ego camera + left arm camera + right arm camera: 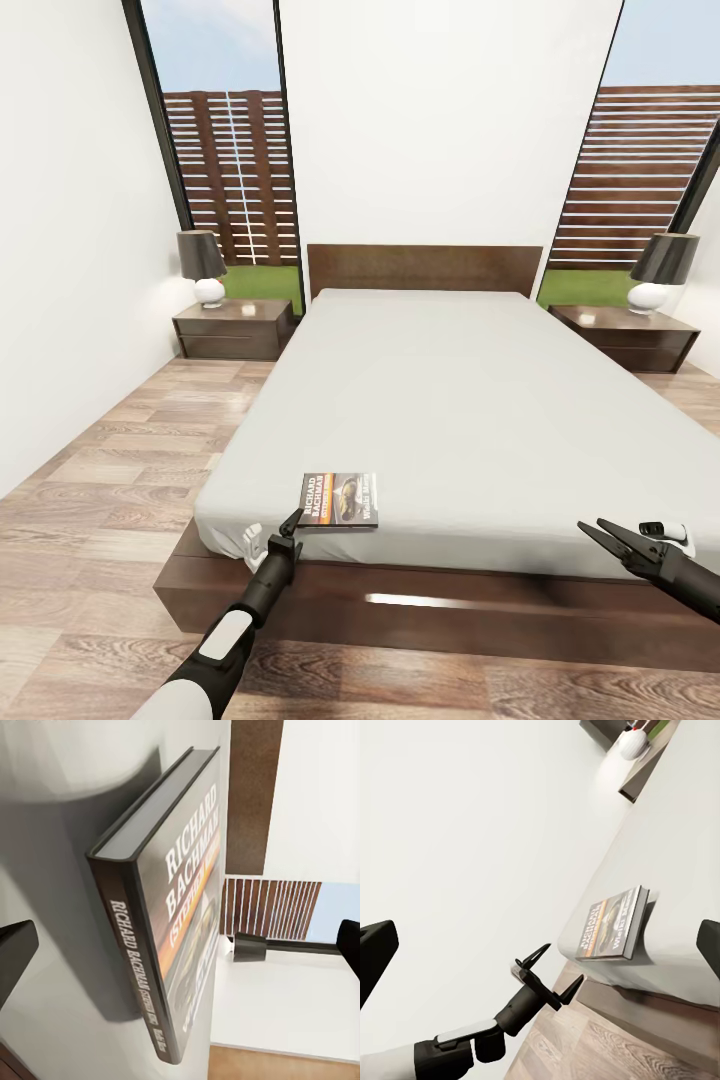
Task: In the bedroom, move the book from the bed onto either nightstand, and place the two sandals side by side next to the bed.
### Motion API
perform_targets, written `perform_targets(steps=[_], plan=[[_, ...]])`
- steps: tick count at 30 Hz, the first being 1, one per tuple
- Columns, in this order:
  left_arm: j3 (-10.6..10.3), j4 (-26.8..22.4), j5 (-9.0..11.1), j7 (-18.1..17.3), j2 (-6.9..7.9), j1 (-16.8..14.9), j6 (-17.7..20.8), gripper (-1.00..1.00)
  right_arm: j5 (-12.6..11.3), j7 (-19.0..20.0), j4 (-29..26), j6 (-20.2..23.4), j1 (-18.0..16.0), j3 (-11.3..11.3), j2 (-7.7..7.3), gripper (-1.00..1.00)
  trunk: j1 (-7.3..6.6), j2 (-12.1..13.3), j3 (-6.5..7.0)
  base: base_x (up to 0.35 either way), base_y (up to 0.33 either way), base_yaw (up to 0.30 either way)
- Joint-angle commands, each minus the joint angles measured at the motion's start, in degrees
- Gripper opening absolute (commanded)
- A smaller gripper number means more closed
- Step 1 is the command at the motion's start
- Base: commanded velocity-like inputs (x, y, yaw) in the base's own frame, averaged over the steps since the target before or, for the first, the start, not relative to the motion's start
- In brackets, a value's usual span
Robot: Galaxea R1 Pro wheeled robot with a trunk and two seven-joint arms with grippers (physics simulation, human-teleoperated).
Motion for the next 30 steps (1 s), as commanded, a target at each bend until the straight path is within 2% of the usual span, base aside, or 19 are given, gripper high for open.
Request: perform_targets(steps=[1,16,30], plan=[[0.2,0.0,0.5,-0.1,-0.03,0.0,0.6,1.00,-0.2,0.1,0.0,0.6,0.0,0.0,-0.02,1.00,-0.01,0.0,-0.05,0.000,0.000,0.000],[0.1,0.0,0.5,-0.1,-0.03,0.0,0.6,1.00,-0.2,0.1,0.0,0.6,0.0,0.0,-0.02,1.00,-0.01,0.0,-0.05,0.004,0.000,0.000],[0.1,0.0,0.5,-0.1,0.02,0.0,0.6,1.00,-0.2,0.1,0.0,0.6,0.0,0.1,-0.02,1.00,-0.01,0.0,-0.05,0.075,0.000,0.000]])
